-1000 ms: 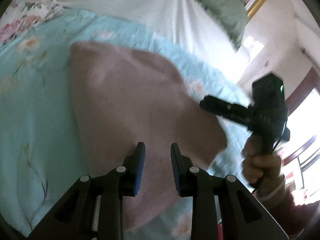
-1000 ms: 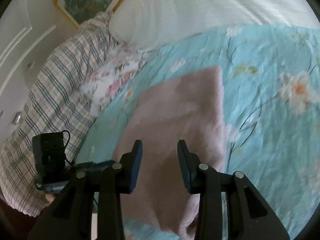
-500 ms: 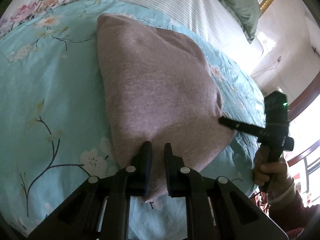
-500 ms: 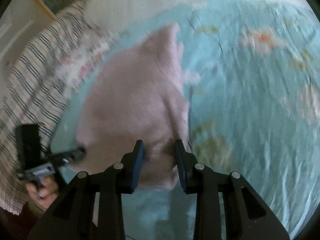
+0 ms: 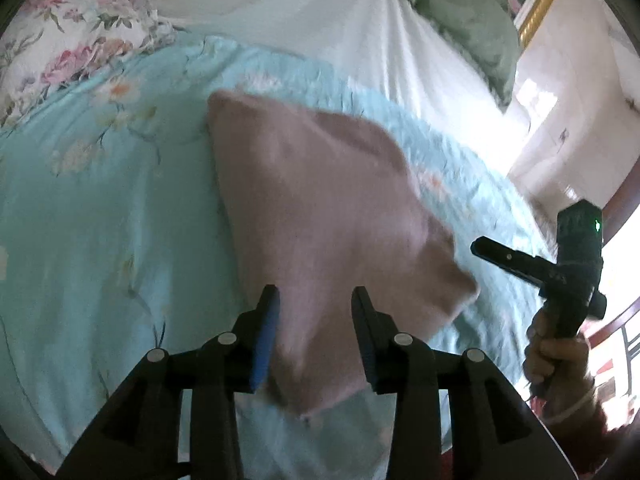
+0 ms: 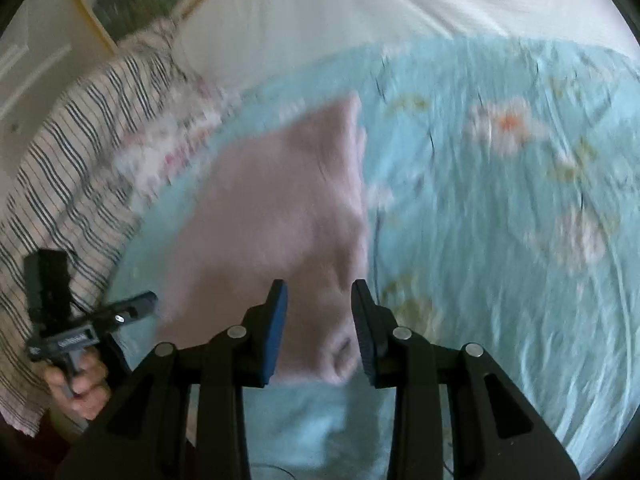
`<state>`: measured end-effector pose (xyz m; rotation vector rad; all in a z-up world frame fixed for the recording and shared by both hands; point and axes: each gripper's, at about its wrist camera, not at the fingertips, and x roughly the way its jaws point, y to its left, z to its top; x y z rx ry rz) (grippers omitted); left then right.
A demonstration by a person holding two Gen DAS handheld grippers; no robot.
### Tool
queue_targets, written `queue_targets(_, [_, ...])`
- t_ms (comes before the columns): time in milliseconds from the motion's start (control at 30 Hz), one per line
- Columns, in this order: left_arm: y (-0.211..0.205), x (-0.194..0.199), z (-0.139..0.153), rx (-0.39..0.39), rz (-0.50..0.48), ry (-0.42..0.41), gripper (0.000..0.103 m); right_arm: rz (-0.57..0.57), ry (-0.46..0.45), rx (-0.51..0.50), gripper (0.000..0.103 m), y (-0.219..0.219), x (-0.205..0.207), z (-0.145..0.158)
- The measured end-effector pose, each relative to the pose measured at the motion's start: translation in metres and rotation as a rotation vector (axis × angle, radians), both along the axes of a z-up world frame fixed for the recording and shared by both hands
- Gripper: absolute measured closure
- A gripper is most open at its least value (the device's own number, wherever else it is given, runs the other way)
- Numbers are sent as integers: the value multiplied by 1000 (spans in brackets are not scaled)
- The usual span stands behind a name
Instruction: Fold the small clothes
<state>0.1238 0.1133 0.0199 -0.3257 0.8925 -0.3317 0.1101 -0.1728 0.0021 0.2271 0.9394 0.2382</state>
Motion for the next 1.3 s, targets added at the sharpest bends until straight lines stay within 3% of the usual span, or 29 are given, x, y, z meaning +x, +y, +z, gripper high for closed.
queue_targets(233, [-7,52,14,-4,51,-27,65,32,-4,21,68,25,56,-1])
queue_targets(400, [-8,91,16,-87,37,-37,65,61,29,130,68,28,105,-10])
queue_targets(533, [-7,139,-3,4,99,29,65,9,73,135,68,26,148,-29])
queue_targets(600, [2,160,-25,47,142,91,73,-28,123,128,68,18,161,-47])
queue_targets(633, [4,162,-31,44,145,103,83,-37,142,130,69,16,164,-54])
queue_targets(667, [6,162,-33,45,149,99,86,-49,155,140,69,14,165,-62])
queue_targets(767, [5,155,-30,76,131,73,86,-51,120,175,69,9,157,-62])
queue_targets(900, [12,132,-20,39,132,52,84,-29,91,174,68,17,134,-43])
queue_targets(967, [14,112,-13,19,137,35,71,5,84,176,68,22,117,-33])
queue_targets(1167, [-2,27,-3,-84,26,-21,67,78,91,127,68,35,46,-22])
queue_targets(1300, [-23,-10,-23,-48,-34,34,67,80,131,13,68,38,11,-33])
